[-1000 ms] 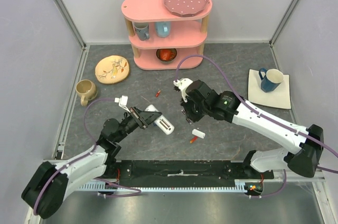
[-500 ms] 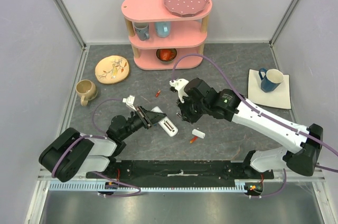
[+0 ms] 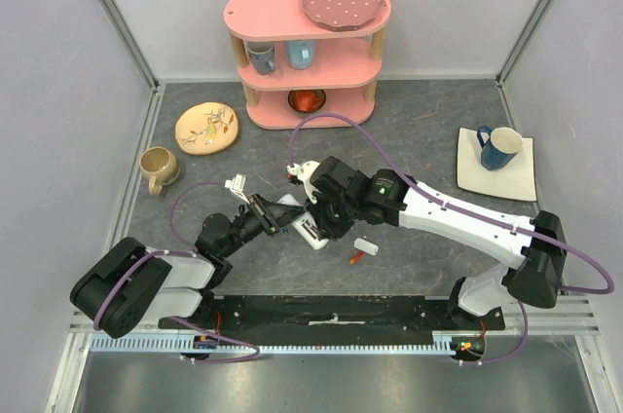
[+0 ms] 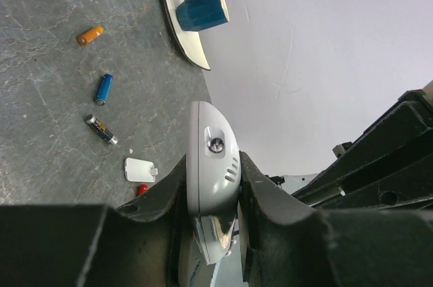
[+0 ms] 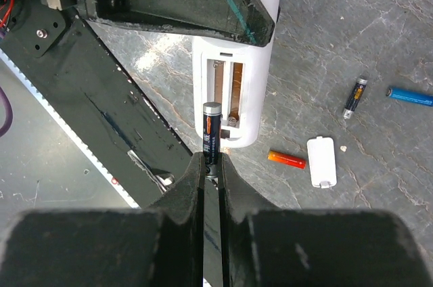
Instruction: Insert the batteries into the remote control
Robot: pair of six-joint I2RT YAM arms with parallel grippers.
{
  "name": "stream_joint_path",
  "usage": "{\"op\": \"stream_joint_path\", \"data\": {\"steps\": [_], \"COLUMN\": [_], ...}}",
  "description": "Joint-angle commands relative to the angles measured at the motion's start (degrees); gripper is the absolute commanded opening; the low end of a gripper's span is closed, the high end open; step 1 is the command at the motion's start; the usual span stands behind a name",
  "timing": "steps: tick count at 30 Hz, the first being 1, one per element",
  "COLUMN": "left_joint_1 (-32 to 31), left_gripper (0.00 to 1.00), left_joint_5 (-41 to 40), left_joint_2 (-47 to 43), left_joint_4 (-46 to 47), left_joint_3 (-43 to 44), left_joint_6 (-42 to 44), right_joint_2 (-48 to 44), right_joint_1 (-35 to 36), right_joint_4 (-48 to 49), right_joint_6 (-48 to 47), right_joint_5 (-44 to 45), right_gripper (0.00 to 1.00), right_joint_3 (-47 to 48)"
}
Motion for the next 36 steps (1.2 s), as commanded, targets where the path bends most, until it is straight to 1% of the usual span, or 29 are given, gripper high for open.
{"op": "stream_joint_path", "data": {"steps": [1,15,36], "left_joint_1": [0.3,0.3,0.3], "left_gripper": [0.02,0.02,0.02], "left_joint_5": [1.1,2.4,4.9], "left_joint_2": [-1.7,-3.2,-5.2], "left_joint_4": [15.9,15.9,15.9], "left_joint_3": [-6.0,-6.7,-6.7], "left_joint_6": [-1.4,-2.1,-2.6], "right_joint_2": [0.6,3.1,4.5], "right_joint_1": [0.4,0.5,0.5], "right_joint_4": [1.5,4.4,5.8], "right_joint_6": [1.6,1.6,1.6], "right_joint_5": [-0.2,0.8,2.3], "right_gripper": [0.00,0.00,0.00], "right_joint_3": [1.4,0.9,0.8]}}
